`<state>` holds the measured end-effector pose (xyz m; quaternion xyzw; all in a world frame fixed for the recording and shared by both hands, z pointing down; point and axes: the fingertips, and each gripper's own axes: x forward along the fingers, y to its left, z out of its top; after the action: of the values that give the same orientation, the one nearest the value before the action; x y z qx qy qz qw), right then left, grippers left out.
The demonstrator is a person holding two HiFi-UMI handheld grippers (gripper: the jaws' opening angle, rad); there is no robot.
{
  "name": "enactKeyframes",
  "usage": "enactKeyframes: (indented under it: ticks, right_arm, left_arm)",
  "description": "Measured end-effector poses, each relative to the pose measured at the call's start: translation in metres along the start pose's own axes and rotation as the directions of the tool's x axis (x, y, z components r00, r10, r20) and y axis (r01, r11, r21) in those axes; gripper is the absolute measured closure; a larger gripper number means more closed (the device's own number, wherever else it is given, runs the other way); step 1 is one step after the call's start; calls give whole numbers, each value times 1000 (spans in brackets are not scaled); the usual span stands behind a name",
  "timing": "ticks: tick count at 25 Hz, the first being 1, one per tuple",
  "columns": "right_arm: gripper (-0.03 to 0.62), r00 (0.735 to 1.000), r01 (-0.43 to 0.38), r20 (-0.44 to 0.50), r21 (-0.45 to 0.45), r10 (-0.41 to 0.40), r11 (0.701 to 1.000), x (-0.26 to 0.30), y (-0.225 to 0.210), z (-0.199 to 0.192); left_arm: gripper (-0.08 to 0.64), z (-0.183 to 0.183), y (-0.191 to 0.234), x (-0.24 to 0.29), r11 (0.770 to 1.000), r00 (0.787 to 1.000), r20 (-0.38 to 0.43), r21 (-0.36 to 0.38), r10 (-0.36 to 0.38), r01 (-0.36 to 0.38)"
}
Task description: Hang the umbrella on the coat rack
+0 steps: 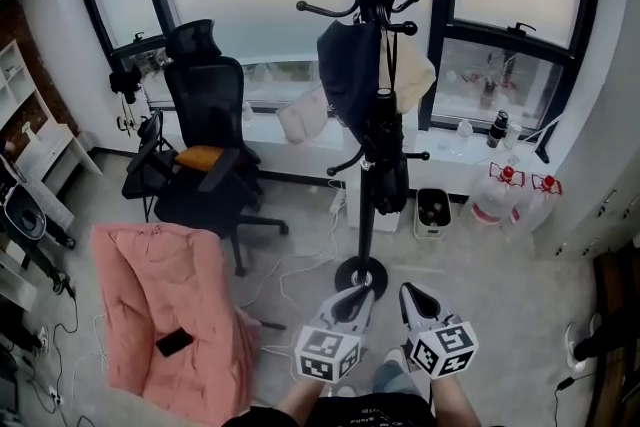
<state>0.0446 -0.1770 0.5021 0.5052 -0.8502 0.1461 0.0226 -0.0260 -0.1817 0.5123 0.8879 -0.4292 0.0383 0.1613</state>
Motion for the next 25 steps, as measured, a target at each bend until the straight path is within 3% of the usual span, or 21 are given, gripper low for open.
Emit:
enactKeyframes:
  ticks: [8,15,25]
  right_arm:
    - [588,1000,14,-23,-40,-15,999,-12,24,-19]
    - [588,998,-13,-61,-76,9,997,-19,43,-35]
    - [588,997,51,-51,-91,-56,995,-33,29,-35]
  left_arm:
    - [537,-8,-21,-16,998,997,33,-26,-64,65]
    - [537,-23,-28,-26,999,999,21,-25,-24,25]
    - [537,-37,-38,-24,999,1000,4,-24,-30,30]
